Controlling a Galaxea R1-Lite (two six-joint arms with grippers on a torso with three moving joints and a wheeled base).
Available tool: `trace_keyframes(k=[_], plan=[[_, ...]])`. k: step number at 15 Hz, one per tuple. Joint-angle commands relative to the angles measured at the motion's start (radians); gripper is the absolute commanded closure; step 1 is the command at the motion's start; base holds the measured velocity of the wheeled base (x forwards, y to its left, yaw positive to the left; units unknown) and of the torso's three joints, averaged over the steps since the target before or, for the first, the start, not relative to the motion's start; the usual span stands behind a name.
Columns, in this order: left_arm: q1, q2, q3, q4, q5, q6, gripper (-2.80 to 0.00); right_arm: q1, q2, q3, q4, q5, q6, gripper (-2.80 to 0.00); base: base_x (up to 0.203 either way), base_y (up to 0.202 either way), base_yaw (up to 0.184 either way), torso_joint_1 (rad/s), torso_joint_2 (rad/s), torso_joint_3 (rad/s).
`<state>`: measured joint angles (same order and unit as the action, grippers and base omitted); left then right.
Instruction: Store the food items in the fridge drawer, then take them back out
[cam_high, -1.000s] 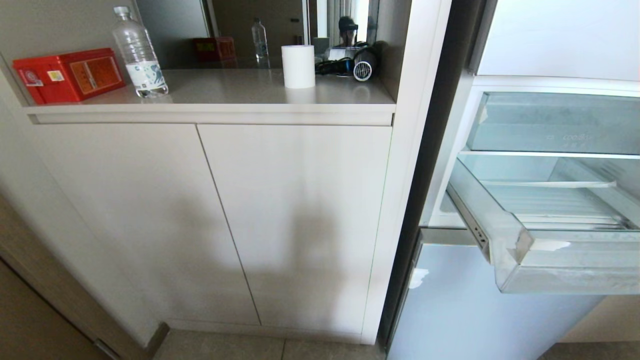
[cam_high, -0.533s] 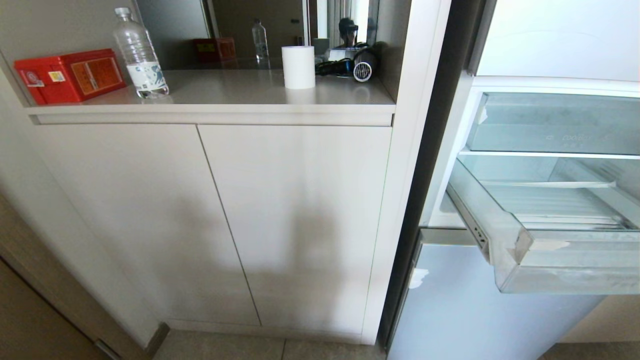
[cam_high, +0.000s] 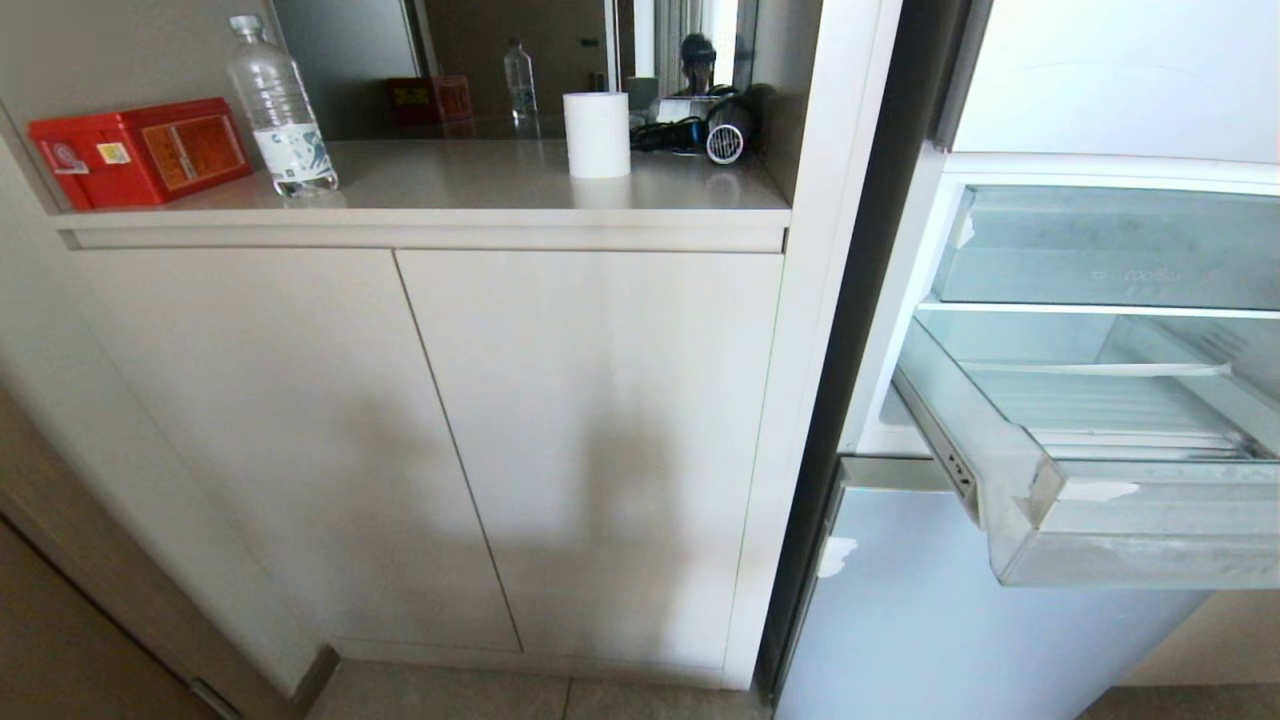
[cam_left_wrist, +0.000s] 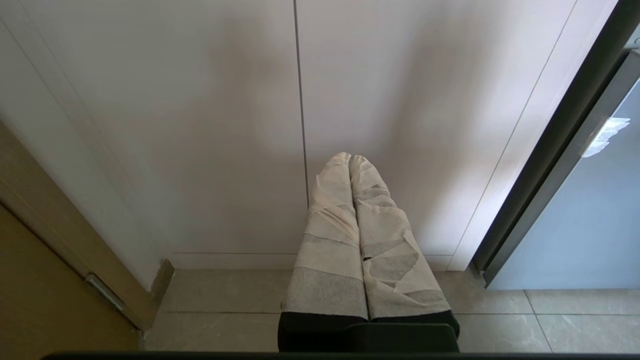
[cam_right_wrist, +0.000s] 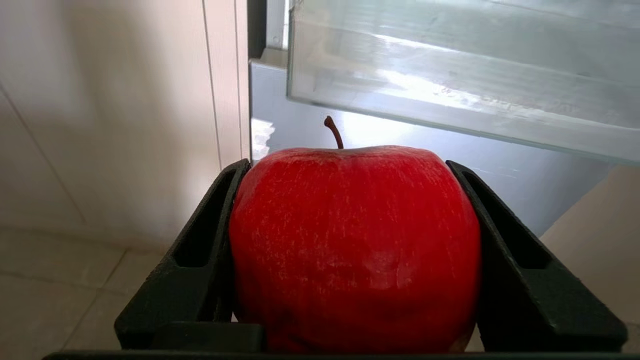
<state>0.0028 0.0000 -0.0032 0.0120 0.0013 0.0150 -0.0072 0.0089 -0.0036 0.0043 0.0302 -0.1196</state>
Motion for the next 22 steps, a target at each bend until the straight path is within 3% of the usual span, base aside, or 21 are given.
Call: trace_keyframes(k=[1, 5, 8, 22], plan=[[0.0, 0.0, 0.0, 0.0, 0.0, 0.0, 0.0, 0.001, -0.01, 0.005, 0.003, -0.002, 0.005, 0.0, 0.0, 0.0, 0.0, 0.0, 0.0, 0.0], [0.0, 0.0, 0.0, 0.0, 0.0, 0.0, 0.0, 0.001, -0.01, 0.005, 0.0, -0.008, 0.04, 0.0, 0.0, 0.0, 0.0, 0.0, 0.0, 0.0], [0.0, 0.0, 0.0, 0.0, 0.0, 0.0, 0.0, 0.001, -0.011, 0.005, -0.006, -0.03, 0.113, 0.0, 0.004, 0.003, -0.079, 0.003, 0.0, 0.001], [0.0, 0.0, 0.0, 0.0, 0.0, 0.0, 0.0, 0.0, -0.01, 0.005, -0.005, -0.032, 0.117, 0.0, -0.001, 0.008, -0.175, 0.004, 0.0, 0.002]])
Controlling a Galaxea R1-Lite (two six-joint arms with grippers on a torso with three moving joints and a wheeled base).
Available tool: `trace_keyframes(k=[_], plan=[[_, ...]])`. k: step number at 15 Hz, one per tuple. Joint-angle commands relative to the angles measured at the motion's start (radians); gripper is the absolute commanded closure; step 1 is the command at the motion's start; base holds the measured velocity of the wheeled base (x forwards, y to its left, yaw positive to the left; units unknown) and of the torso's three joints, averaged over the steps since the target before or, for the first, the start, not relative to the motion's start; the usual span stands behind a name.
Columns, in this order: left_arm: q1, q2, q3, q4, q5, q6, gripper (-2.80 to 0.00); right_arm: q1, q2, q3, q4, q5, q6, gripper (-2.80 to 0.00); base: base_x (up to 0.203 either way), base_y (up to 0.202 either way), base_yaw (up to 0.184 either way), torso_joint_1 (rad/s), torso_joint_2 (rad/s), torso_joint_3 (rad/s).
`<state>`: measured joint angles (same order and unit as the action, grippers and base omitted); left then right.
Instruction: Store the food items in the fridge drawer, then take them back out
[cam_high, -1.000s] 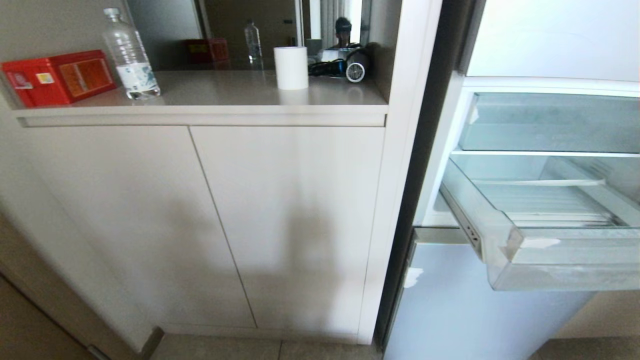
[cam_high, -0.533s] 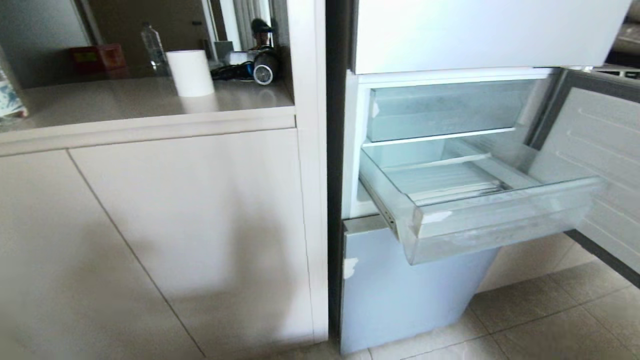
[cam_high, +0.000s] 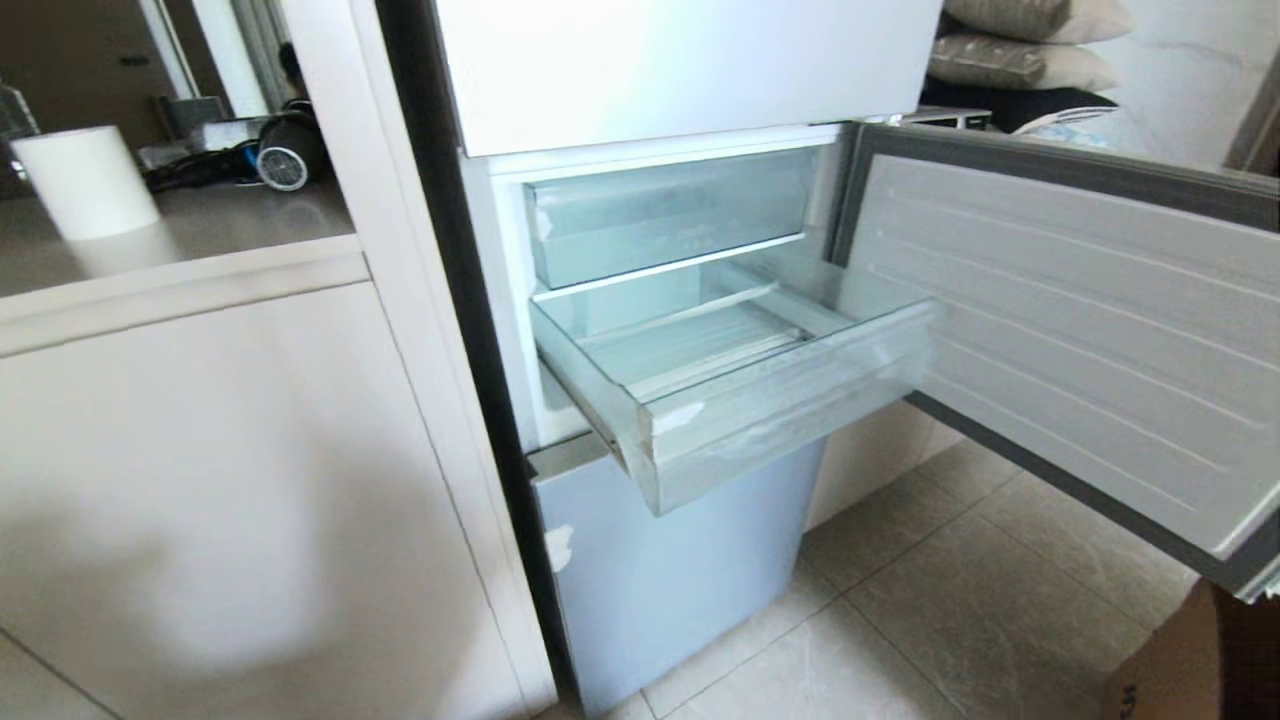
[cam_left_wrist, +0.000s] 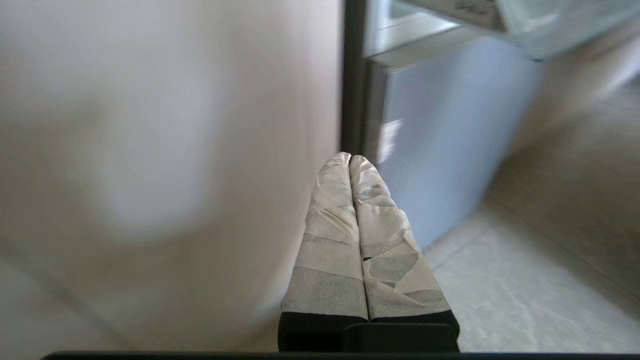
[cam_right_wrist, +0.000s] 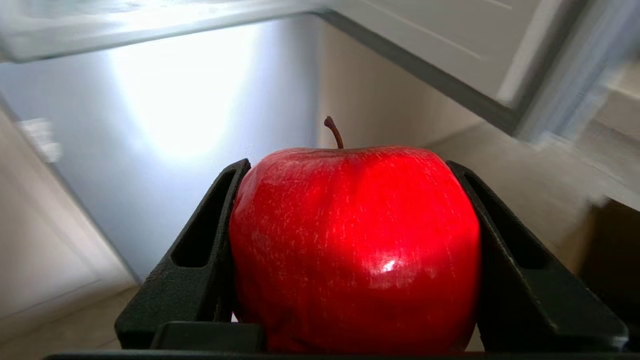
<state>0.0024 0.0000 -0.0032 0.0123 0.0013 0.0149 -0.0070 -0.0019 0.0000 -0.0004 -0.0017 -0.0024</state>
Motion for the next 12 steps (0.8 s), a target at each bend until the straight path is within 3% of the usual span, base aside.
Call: trace_keyframes(k=[1, 7, 10, 12], plan=[[0.001, 0.0, 0.0, 0.0, 0.0, 0.0, 0.0, 0.0, 0.0, 0.001, 0.0, 0.0, -0.001, 0.0, 0.0, 0.01, -0.167, -0.002, 0.0, 0.007], [0.001, 0.0, 0.0, 0.0, 0.0, 0.0, 0.0, 0.001, 0.0, 0.0, -0.001, 0.001, -0.012, 0.0, 0.0, 0.007, -0.168, 0.005, 0.0, 0.001], [0.001, 0.0, 0.0, 0.0, 0.0, 0.0, 0.0, -0.001, 0.004, -0.024, -0.001, -0.007, -0.015, 0.0, -0.002, 0.004, -0.051, 0.002, 0.0, -0.001], [0.001, 0.0, 0.0, 0.0, 0.0, 0.0, 0.0, -0.002, 0.092, -0.139, 0.003, -0.026, 0.012, 0.0, 0.0, 0.0, 0.0, 0.0, 0.0, 0.0]])
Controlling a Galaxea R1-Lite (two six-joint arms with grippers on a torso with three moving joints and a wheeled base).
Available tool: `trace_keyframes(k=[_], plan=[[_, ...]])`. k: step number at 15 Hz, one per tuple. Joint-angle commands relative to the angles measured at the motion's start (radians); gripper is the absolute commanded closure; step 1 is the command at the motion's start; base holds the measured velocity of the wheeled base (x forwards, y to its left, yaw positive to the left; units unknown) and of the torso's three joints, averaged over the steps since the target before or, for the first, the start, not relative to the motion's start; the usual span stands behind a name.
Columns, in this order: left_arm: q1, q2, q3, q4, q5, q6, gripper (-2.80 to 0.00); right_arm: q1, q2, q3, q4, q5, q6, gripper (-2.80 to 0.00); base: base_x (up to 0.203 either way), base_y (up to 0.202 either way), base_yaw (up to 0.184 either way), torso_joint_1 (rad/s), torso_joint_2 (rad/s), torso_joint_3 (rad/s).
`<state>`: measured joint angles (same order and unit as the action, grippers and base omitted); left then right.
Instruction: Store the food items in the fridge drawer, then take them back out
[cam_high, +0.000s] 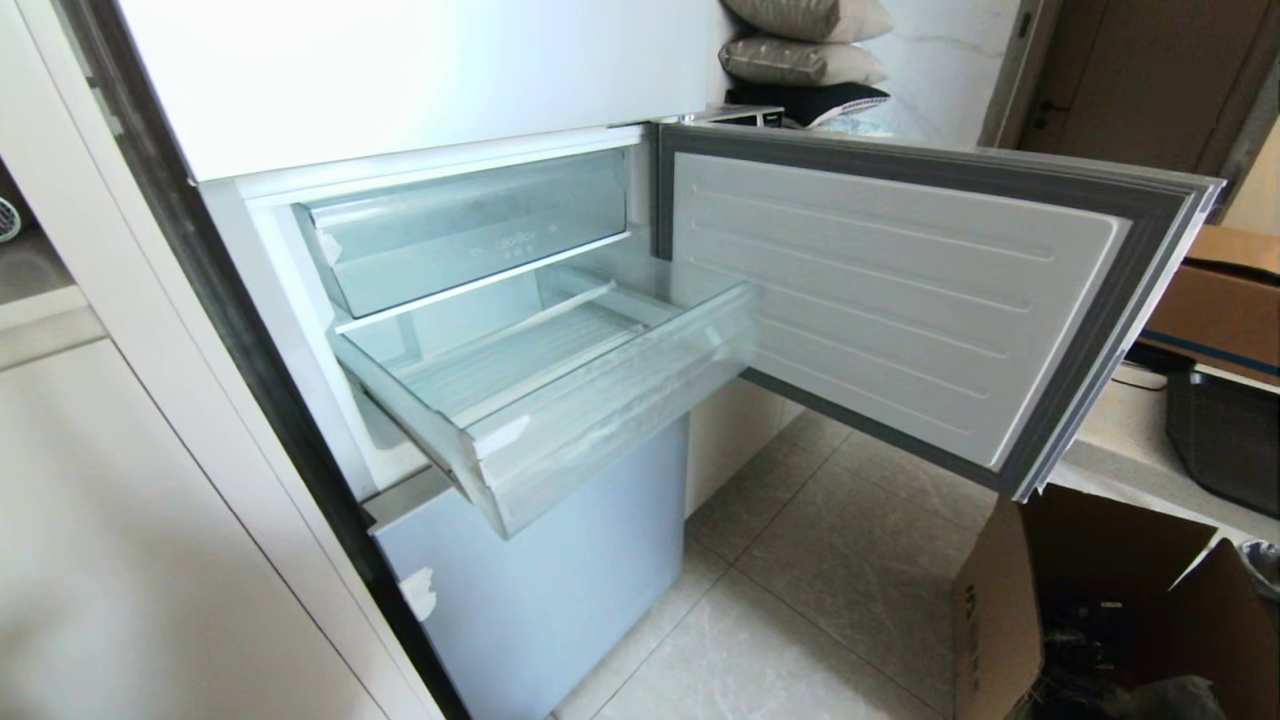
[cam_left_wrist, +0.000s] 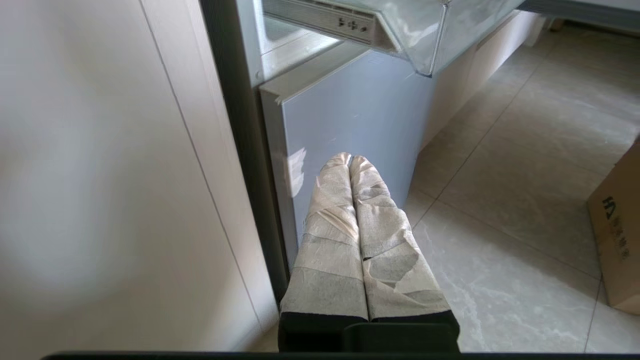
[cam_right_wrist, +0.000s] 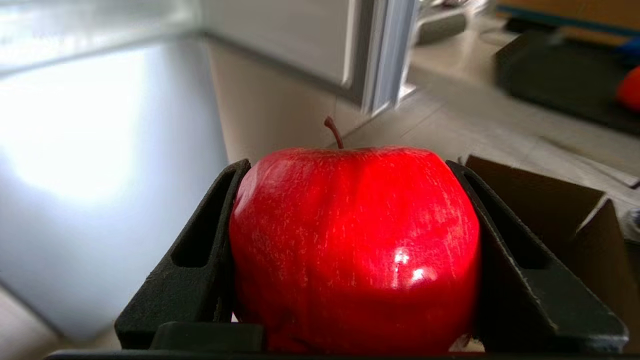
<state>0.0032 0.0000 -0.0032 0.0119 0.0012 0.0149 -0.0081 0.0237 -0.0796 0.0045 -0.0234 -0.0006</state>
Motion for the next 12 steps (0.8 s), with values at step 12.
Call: trace_keyframes(k=[12], plan=[[0.0, 0.0, 0.0, 0.0, 0.0, 0.0, 0.0, -0.566, 1.265, -0.508, -0.381, 0.139, 0.267, 0.0, 0.0, 0.0, 0.0, 0.0, 0.0, 0.0]])
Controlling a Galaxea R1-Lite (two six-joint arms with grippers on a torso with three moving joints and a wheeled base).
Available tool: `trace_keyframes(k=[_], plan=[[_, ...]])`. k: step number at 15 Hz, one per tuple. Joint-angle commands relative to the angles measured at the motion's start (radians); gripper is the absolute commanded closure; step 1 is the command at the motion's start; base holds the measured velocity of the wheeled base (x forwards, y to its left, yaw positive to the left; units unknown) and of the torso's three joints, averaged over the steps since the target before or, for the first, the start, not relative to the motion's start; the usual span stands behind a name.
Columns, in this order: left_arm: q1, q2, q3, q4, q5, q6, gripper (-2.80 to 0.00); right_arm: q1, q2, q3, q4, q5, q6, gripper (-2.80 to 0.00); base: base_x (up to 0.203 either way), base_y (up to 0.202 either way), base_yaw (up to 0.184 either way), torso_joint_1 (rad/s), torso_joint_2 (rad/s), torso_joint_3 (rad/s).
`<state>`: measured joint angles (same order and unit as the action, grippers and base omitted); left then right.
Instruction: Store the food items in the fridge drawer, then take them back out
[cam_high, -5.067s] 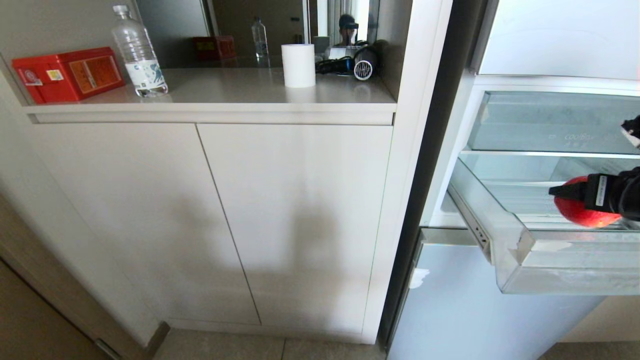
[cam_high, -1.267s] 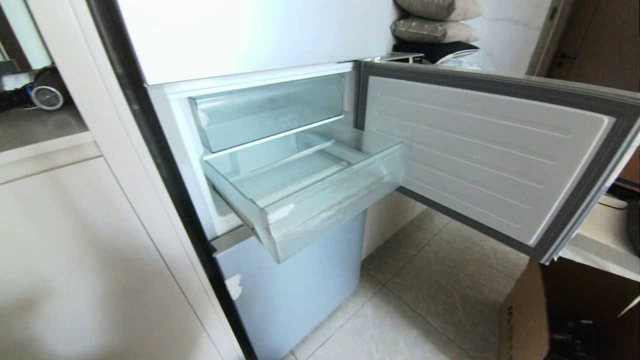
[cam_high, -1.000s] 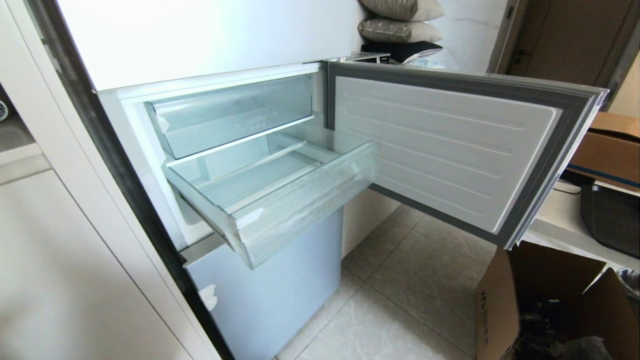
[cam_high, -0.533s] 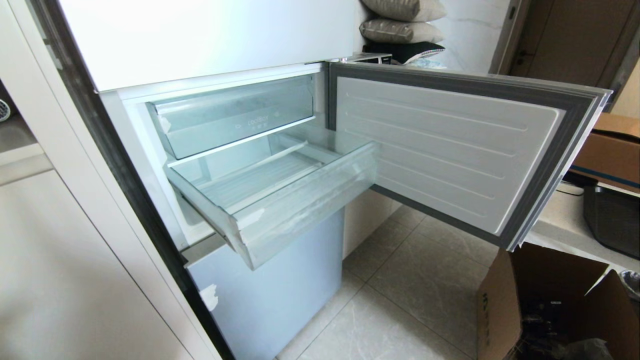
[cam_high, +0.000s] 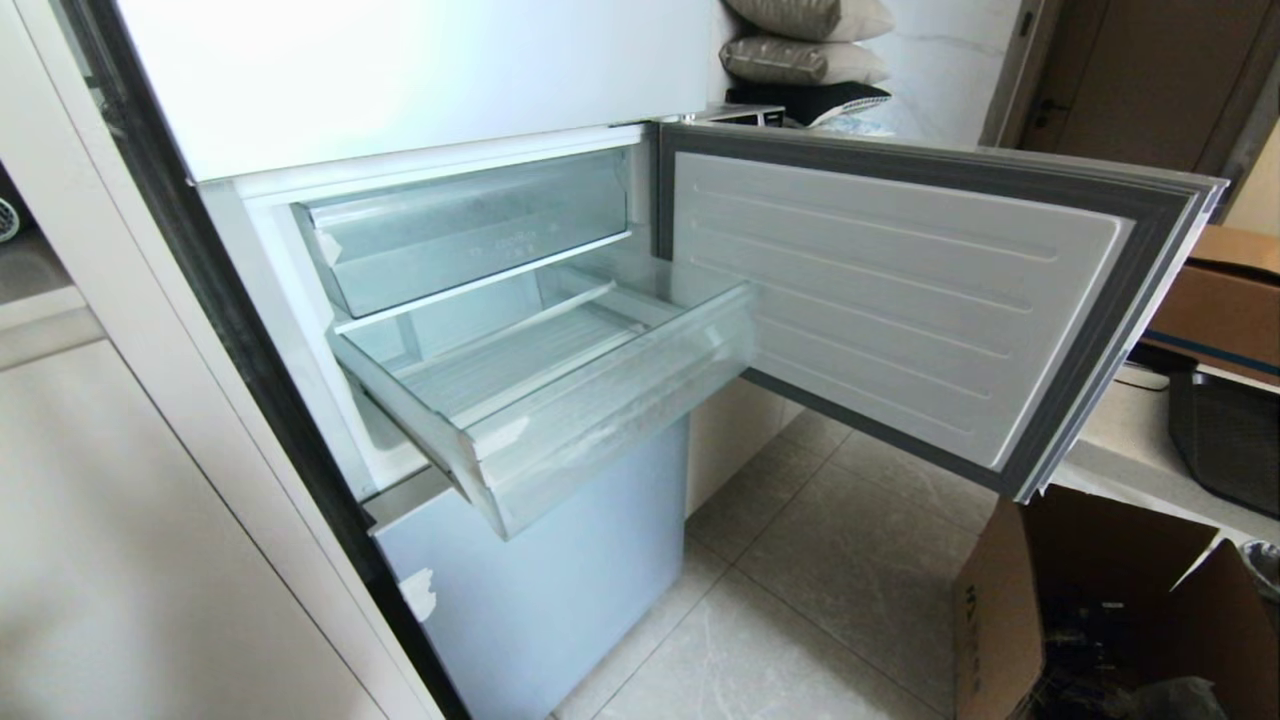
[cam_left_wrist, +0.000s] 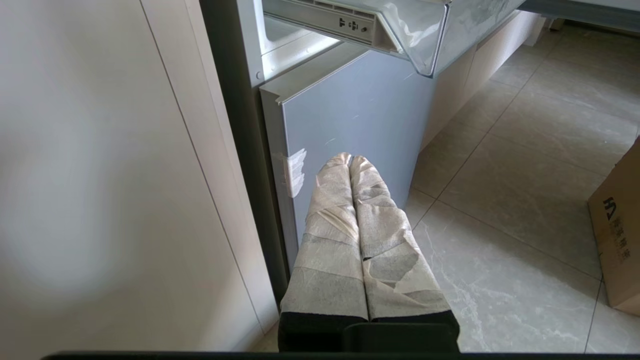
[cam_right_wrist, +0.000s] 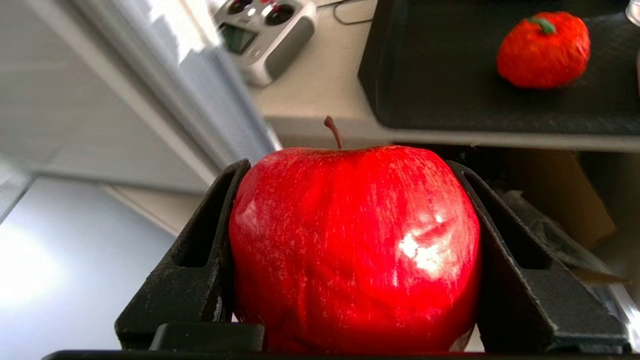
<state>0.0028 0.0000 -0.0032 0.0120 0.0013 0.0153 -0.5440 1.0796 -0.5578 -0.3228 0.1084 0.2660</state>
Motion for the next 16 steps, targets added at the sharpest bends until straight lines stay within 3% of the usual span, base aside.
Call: trace_keyframes(k=[1, 5, 8, 16], plan=[[0.0, 0.0, 0.0, 0.0, 0.0, 0.0, 0.0, -0.041, 0.298, -0.043, -0.133, 0.016, -0.006, 0.0, 0.0, 0.0, 0.0, 0.0, 0.0, 0.0], [0.0, 0.0, 0.0, 0.0, 0.0, 0.0, 0.0, -0.106, 0.561, -0.108, -0.36, 0.036, -0.061, 0.0, 0.0, 0.0, 0.0, 0.0, 0.0, 0.0], [0.0, 0.0, 0.0, 0.0, 0.0, -0.001, 0.0, -0.181, 0.683, -0.207, -0.39, 0.04, -0.076, 0.0, 0.0, 0.0, 0.0, 0.0, 0.0, 0.0], [0.0, 0.0, 0.0, 0.0, 0.0, -0.002, 0.0, -0.22, 0.987, -0.52, -0.395, 0.091, -0.07, 0.0, 0.0, 0.0, 0.0, 0.0, 0.0, 0.0]])
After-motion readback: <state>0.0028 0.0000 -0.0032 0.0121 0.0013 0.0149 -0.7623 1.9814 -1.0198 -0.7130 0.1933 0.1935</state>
